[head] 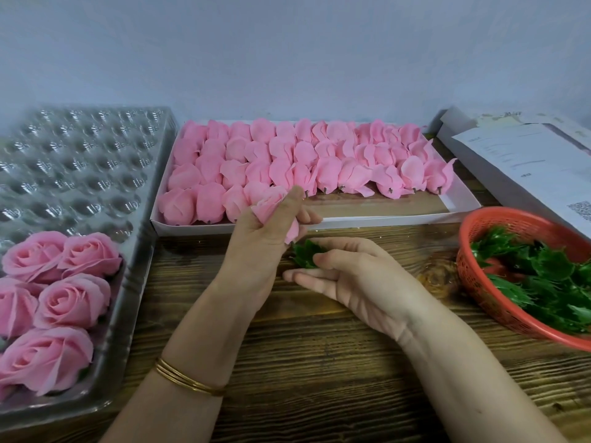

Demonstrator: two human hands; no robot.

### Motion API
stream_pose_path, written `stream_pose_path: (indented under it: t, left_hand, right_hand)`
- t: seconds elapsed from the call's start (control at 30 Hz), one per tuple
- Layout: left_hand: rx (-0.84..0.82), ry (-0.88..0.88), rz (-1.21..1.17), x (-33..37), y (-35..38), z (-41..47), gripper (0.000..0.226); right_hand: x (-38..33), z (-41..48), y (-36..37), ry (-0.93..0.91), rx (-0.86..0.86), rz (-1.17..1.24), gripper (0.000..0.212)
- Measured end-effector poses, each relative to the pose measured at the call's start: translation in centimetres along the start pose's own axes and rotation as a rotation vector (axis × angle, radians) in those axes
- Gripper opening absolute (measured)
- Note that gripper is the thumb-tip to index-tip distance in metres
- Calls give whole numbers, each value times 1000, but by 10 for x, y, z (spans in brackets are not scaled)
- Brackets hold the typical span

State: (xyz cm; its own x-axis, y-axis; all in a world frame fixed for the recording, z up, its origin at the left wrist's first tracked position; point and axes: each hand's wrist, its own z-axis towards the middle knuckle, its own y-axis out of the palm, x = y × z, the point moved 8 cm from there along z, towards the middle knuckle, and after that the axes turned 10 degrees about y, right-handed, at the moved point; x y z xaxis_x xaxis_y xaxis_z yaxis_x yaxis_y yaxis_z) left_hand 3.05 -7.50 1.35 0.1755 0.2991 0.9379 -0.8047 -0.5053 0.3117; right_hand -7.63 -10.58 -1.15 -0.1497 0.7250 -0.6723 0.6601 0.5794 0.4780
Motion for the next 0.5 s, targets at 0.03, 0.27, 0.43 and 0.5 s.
stream_pose_path:
  t: [0.03, 0.27, 0.43, 0.5]
  left_hand:
    - [-7, 7, 1, 1, 1, 0, 33]
    - [-55, 5, 12, 1, 5, -1, 37]
    - [-60, 1, 50, -2, 5, 0, 38]
    - [-66, 6, 44, -2, 6, 1, 38]
  right_hand:
    - [1, 0, 1, -2, -11, -8, 35]
    - [1, 0, 1, -84, 11, -69, 27]
    - [-2, 2, -1, -154, 61, -149, 22]
    - [-2, 4, -4, -186, 95, -149, 19]
